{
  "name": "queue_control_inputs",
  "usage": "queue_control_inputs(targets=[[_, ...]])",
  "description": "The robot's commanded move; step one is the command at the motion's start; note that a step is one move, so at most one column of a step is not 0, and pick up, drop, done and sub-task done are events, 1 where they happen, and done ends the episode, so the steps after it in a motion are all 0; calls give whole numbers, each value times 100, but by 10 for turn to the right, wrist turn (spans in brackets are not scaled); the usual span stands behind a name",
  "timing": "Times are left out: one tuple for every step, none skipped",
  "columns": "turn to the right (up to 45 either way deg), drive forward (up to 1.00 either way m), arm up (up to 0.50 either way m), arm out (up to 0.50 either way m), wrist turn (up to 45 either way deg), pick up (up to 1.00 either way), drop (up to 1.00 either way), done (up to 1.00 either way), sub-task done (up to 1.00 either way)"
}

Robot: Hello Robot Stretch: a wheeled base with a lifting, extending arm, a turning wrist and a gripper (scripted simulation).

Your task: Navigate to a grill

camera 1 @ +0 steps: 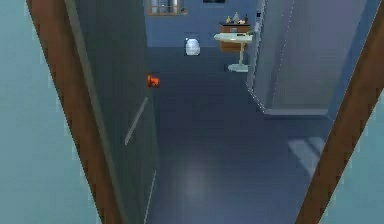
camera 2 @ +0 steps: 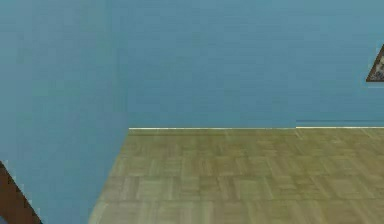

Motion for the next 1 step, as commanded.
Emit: queue_control_inputs(targets=[[0, 100, 0, 0, 0, 0, 0, 0, 0]])
